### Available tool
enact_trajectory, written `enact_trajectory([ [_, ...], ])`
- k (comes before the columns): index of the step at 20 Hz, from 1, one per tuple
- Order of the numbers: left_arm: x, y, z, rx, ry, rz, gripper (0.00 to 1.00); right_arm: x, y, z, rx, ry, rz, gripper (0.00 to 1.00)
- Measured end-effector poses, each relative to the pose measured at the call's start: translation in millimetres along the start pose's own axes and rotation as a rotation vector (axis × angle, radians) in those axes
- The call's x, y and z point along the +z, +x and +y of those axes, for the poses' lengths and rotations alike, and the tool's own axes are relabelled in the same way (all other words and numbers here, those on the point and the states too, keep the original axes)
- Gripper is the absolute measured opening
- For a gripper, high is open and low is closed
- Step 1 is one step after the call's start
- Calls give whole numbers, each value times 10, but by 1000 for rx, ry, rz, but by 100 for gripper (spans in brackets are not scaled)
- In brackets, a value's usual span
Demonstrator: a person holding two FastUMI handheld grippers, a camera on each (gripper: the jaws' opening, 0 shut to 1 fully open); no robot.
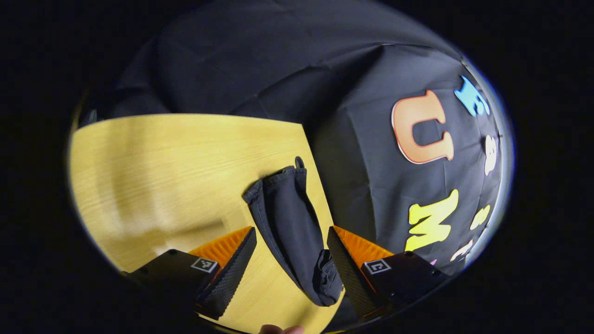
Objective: Grasp the waist and the cuffs of the jeans and fold them to make the two legs overlap; first hold the waist and fold one-third of the jeans toward the cuffs, then hold the cuffs and fold the remaining one-third in the same direction to finish folding.
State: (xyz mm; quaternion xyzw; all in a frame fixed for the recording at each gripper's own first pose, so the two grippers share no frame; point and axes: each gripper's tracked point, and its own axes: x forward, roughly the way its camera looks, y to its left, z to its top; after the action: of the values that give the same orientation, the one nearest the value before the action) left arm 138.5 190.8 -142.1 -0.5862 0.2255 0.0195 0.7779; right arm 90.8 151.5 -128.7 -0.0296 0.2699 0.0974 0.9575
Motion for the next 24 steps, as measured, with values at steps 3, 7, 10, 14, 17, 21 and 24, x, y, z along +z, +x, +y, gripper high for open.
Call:
enact_trajectory([
  [3,31,216,151,39,-68,7,98,-138,-108,-225,-51,44,29,91],
  [7,86,465,187,69,-107,3,98,-259,-194,-360,-79,62,58,93],
  [10,93,631,206,88,-146,22,98,-277,-203,-399,-88,74,68,93],
  [14,145,785,156,117,-157,18,98,-274,-263,-549,-115,98,58,93],
  [17,169,901,163,140,-172,21,100,-307,-273,-641,-133,126,66,93],
  [21,123,959,249,189,-201,29,68,-451,-327,-783,-162,159,92,93],
  [24,103,999,313,207,-203,35,33,-539,-379,-882,-182,181,104,93],
])
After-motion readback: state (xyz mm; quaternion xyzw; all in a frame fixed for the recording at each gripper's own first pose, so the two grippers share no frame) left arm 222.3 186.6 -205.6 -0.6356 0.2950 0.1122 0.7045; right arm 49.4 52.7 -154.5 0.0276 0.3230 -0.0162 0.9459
